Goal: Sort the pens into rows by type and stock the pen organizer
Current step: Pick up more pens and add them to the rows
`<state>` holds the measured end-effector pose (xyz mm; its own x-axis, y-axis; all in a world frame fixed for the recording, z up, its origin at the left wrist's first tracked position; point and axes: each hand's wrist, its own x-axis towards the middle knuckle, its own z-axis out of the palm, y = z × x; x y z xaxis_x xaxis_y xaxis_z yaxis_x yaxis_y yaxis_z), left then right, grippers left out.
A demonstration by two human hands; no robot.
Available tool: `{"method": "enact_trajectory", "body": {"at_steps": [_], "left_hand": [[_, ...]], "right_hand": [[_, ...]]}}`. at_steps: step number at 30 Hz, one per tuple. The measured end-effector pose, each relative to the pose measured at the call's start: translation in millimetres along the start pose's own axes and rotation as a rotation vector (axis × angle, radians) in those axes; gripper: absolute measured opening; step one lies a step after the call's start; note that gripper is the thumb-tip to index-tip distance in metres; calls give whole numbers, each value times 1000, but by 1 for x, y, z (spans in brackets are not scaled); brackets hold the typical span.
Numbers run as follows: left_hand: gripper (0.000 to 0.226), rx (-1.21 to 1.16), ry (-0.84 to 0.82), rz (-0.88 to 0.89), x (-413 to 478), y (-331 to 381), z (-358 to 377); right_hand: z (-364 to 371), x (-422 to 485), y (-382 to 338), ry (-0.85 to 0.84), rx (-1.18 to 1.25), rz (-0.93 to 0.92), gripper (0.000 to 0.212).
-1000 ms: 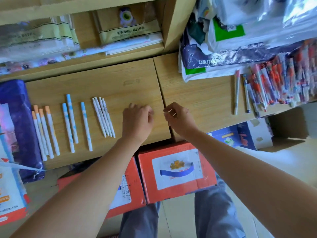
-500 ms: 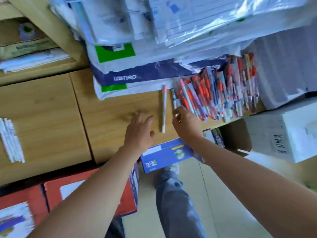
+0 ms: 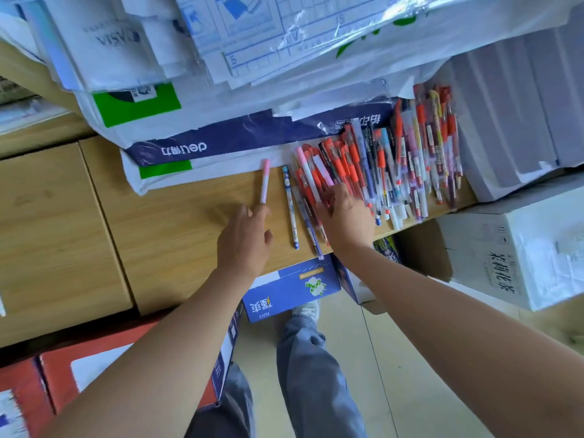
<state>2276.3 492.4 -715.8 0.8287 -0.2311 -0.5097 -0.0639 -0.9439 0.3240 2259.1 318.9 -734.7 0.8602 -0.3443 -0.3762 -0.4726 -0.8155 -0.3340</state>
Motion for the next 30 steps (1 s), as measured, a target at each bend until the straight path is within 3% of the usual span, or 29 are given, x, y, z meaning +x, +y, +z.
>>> {"method": "enact_trajectory", "body": {"at_steps": [5, 9, 16, 19, 23, 30], "left_hand": [[19, 7, 64, -30, 4, -4, -1], [21, -93, 95, -37, 10, -7, 3], [30, -430, 105, -126, 17, -23, 5], [27, -541, 86, -128, 13, -32, 1], [26, -724, 62, -89, 0, -44, -7], [22, -840, 107, -79, -26, -93, -21]], "right_hand": [[4, 10, -4, -14, -81, -44, 20], [6, 14, -8, -26, -85, -40, 20], [-3, 14, -23, -22, 263, 14, 15], [-4, 8, -45, -176, 459, 6, 8], [9, 2, -77, -413, 455, 21, 13], [30, -18, -129, -508, 611, -32, 16]]}}
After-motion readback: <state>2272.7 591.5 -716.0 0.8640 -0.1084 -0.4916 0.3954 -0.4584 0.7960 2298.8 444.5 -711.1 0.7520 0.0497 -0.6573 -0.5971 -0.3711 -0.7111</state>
